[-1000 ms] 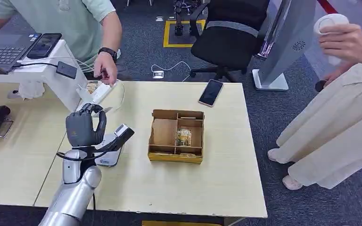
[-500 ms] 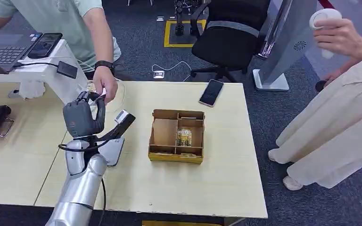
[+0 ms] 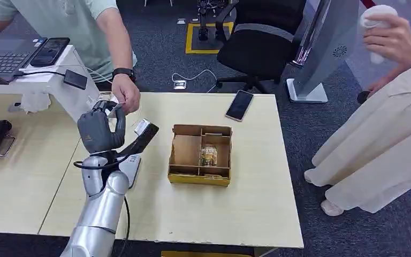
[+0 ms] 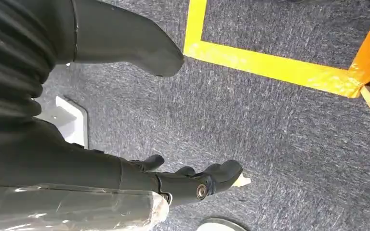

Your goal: Pass the card to the sensor for recognition and then transmit it.

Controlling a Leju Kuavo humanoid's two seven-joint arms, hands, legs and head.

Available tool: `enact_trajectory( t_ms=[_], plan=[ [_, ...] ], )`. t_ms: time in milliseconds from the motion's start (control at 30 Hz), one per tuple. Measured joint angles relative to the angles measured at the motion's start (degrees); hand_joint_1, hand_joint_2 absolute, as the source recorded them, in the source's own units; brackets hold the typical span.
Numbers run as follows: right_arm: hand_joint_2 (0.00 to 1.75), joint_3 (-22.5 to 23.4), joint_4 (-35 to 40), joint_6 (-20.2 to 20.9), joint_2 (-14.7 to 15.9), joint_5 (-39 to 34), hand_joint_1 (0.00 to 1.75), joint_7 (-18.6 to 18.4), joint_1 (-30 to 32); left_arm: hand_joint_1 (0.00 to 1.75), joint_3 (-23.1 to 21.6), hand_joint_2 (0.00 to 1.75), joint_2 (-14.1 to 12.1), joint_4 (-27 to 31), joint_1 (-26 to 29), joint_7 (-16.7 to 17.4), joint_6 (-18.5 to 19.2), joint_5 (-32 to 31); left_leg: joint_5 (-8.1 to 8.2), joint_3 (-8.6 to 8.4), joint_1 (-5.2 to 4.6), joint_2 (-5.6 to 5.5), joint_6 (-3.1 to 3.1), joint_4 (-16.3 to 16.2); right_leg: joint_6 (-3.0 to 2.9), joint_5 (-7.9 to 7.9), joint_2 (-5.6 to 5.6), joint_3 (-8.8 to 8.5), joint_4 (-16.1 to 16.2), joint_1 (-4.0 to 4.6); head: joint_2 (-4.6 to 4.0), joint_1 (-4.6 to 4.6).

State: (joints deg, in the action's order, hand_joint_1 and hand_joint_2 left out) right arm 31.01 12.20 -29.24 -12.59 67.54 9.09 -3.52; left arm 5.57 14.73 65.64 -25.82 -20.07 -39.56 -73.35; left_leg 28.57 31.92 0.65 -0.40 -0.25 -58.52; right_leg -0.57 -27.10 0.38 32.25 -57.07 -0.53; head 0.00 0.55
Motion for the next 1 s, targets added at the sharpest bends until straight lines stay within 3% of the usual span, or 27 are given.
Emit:
enact_trajectory(
  t_ms=[1000],
  plan=[
    [1.75,-0.3,0.0,0.1,0.0,-0.7,0.00,0.3,-0.2,0.00,1.8,1.75,0.5,4.2,3.2,-10.4,0.0,-1.7,0.00,0.04,0.00,0.00,0.00,0.0,0.00,0.00,-0.02,-0.01,0.0,0.00,0.00,0.00]
  ],
)
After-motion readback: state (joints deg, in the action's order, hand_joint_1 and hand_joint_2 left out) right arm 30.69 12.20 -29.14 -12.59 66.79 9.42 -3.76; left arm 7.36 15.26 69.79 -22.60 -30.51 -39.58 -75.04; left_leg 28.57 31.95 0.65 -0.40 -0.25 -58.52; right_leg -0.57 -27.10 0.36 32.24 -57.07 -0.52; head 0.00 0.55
